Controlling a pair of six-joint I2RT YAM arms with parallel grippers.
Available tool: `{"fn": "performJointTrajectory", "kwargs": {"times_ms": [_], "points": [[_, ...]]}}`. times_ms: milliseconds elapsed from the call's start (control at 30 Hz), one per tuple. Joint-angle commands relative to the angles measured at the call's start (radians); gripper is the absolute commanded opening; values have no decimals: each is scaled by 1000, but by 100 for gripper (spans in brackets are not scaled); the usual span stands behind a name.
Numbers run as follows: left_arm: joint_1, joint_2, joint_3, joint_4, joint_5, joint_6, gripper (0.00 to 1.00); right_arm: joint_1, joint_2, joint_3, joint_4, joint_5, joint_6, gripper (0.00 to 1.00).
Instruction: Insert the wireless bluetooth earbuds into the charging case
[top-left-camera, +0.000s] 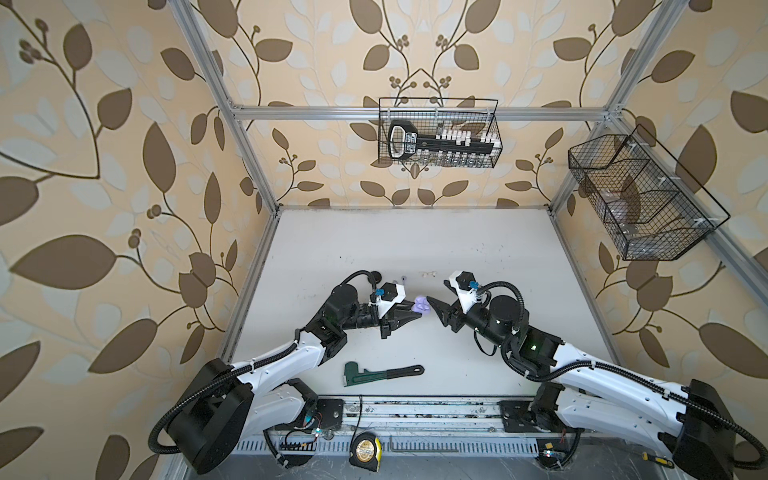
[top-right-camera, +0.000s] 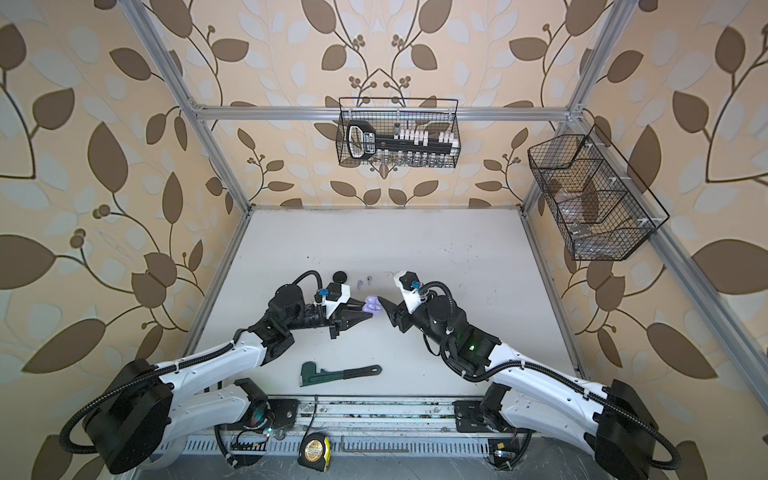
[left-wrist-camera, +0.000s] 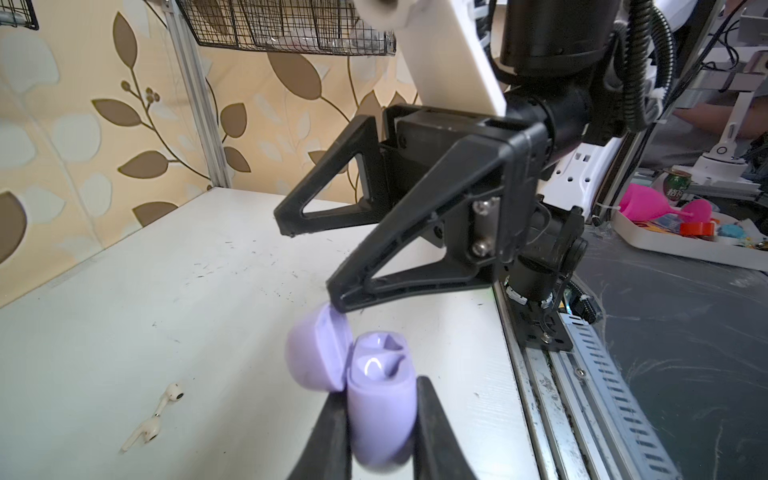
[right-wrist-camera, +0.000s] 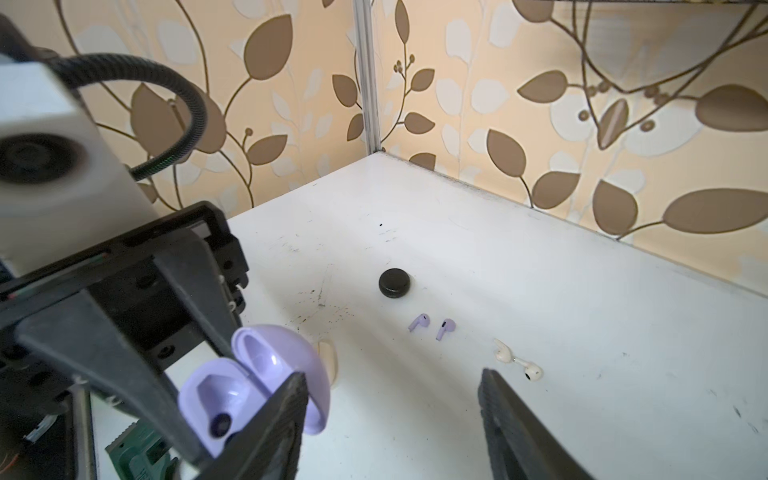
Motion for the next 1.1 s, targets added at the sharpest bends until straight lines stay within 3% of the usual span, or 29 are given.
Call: {"fn": "performJointTrajectory", "kwargs": {"times_ms": [0, 133, 267, 333, 400, 500, 667, 800, 900, 1067], "points": [[-9, -4, -5, 86, 73, 13, 0, -22, 13, 32, -22, 28, 33, 66], [-9, 10, -32, 168, 44, -18, 0, -21, 18, 39, -36, 85, 51, 66], [23, 69, -86, 368, 2, -119, 0, -44, -27, 36, -69, 206, 117, 71], [64, 125, -131, 552, -41, -215, 0, -93, -64, 34, -101, 210, 189, 83], [124, 197, -167, 732, -61, -311, 0, -169, -93, 53, -153, 189, 309, 88], [140, 223, -158, 731, -57, -320, 0, -271, -62, 124, -217, 63, 405, 88], [141, 189, -191, 732, -132, -299, 0, -286, 245, 382, -443, -41, 416, 84], [141, 139, -238, 731, -245, -272, 0, -283, 584, 650, -622, -119, 385, 71], [142, 114, -258, 731, -296, -260, 0, -268, 802, 819, -724, -126, 353, 69], [141, 103, -265, 732, -315, -255, 0, -226, 1043, 1073, -866, -61, 304, 69]]}}
